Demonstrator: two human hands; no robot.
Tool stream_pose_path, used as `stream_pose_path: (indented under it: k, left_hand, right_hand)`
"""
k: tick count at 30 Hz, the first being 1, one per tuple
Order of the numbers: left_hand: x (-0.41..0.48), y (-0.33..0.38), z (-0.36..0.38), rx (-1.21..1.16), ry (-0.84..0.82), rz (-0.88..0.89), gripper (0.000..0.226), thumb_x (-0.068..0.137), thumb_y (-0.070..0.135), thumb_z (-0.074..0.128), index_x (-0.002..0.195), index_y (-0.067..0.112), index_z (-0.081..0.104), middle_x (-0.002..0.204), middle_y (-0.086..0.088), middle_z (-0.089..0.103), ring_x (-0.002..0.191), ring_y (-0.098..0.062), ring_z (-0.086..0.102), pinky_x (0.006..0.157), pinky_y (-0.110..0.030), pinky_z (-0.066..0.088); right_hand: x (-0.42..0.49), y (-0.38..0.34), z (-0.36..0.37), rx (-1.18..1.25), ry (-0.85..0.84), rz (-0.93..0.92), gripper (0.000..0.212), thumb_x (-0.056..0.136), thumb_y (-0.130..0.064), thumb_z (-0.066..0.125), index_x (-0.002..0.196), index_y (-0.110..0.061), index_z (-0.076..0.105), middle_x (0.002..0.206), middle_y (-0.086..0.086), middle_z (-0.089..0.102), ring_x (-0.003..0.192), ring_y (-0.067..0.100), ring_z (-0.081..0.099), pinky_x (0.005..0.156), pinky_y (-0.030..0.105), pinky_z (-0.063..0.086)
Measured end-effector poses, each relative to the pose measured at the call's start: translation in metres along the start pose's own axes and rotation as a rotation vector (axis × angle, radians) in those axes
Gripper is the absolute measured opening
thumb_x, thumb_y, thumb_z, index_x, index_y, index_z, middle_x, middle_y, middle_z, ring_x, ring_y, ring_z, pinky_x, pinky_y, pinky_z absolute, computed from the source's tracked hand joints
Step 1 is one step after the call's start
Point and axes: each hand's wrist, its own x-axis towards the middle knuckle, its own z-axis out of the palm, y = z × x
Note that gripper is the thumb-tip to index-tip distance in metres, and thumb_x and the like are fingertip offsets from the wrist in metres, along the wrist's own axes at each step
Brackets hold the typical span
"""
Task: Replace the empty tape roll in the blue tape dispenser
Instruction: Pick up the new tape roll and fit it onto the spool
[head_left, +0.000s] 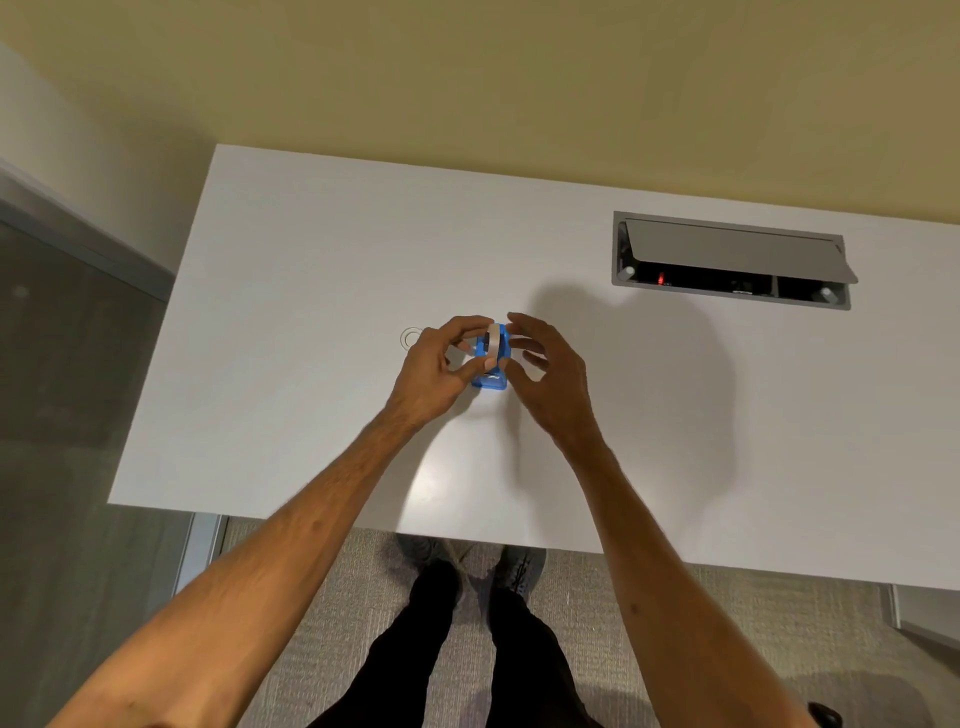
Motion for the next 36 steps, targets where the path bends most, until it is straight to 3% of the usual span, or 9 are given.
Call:
stream_pose_path:
  k: [4,7,12,16,21,26,31,34,36]
  left_hand:
    - [0.012,-0.003,0.003,0.010,0.039,0.018,0.042,0.097,0.036,0.082,0.137,0.034,0.069,0.136,0.023,0.064,0.122,-0.004,0.057,0.095,-0.017,0.042]
    - [0.019,-0.005,0.005,0.023,0.032,0.058,0.041,0.097,0.033,0.082,0.137,0.032,0.070,0.133,0.026,0.060,0.122,0.010,0.052,0.105,-0.024,0.043]
    - [0.023,-0.003,0.005,0.009,-0.018,0.003,0.047,0.098,0.034,0.082,0.142,0.026,0.069,0.154,0.002,0.058,0.147,-0.021,0.049,0.122,-0.048,0.042]
    - [0.024,0.000,0.003,-0.026,-0.032,-0.040,0.050,0.097,0.031,0.083,0.144,0.022,0.068,0.161,-0.005,0.053,0.154,-0.024,0.044,0.129,-0.052,0.037]
    - [0.024,-0.015,0.001,0.031,-0.153,-0.071,0.091,0.094,0.035,0.086,0.169,0.025,0.036,0.177,0.001,0.033,0.165,-0.023,0.031,0.135,-0.049,0.031]
    - [0.024,-0.039,0.009,0.142,-0.254,-0.064,0.126,0.082,0.038,0.096,0.176,0.022,0.013,0.184,-0.001,0.016,0.172,-0.025,0.013,0.136,-0.046,0.020]
    - [0.033,-0.044,0.022,0.244,-0.270,-0.001,0.123,0.083,0.036,0.096,0.174,0.013,0.018,0.181,-0.008,0.024,0.172,-0.031,0.011,0.139,-0.048,0.014]
    - [0.037,-0.046,0.023,0.261,-0.250,0.031,0.114,0.085,0.033,0.095,0.172,0.011,0.025,0.176,-0.009,0.036,0.169,-0.033,0.021,0.140,-0.046,0.013]
    - [0.037,-0.045,0.024,0.264,-0.245,0.040,0.107,0.087,0.032,0.093,0.171,0.011,0.030,0.172,-0.008,0.044,0.166,-0.032,0.030,0.140,-0.049,0.015]
  right_hand:
    - [0.010,0.003,0.002,-0.200,-0.089,-0.064,0.057,0.096,-0.011,0.076,0.150,-0.016,0.057,0.142,0.003,0.068,0.126,0.021,0.068,0.109,0.041,0.057]
    - [0.014,0.005,0.002,-0.290,-0.084,-0.095,0.056,0.099,-0.023,0.076,0.151,-0.016,0.056,0.144,0.004,0.065,0.124,0.022,0.068,0.104,0.038,0.058]
    - [0.025,0.009,0.002,-0.378,-0.098,-0.119,0.050,0.103,-0.025,0.072,0.150,-0.014,0.058,0.144,0.005,0.065,0.125,0.024,0.068,0.106,0.043,0.058]
    - [0.029,0.012,0.005,-0.419,-0.113,-0.097,0.047,0.103,-0.028,0.072,0.146,-0.014,0.060,0.144,0.006,0.066,0.125,0.025,0.068,0.107,0.044,0.057]
    - [0.035,0.015,0.007,-0.434,-0.082,-0.078,0.046,0.101,-0.026,0.074,0.144,-0.015,0.061,0.142,0.003,0.068,0.123,0.021,0.069,0.107,0.034,0.051]
    - [0.041,0.017,0.013,-0.479,-0.093,-0.089,0.043,0.098,-0.023,0.073,0.139,-0.016,0.063,0.135,0.002,0.070,0.117,0.022,0.070,0.103,0.040,0.056]
    - [0.042,0.024,0.019,-0.515,-0.094,-0.086,0.041,0.100,-0.028,0.073,0.137,-0.015,0.063,0.130,0.004,0.071,0.114,0.022,0.071,0.103,0.037,0.056]
    - [0.042,0.029,0.023,-0.544,-0.094,-0.076,0.042,0.101,-0.031,0.071,0.138,-0.014,0.063,0.131,0.005,0.071,0.115,0.023,0.070,0.100,0.026,0.046]
    - [0.042,0.031,0.025,-0.552,-0.101,-0.065,0.043,0.100,-0.029,0.071,0.140,-0.014,0.062,0.133,0.005,0.070,0.118,0.024,0.068,0.101,0.029,0.046]
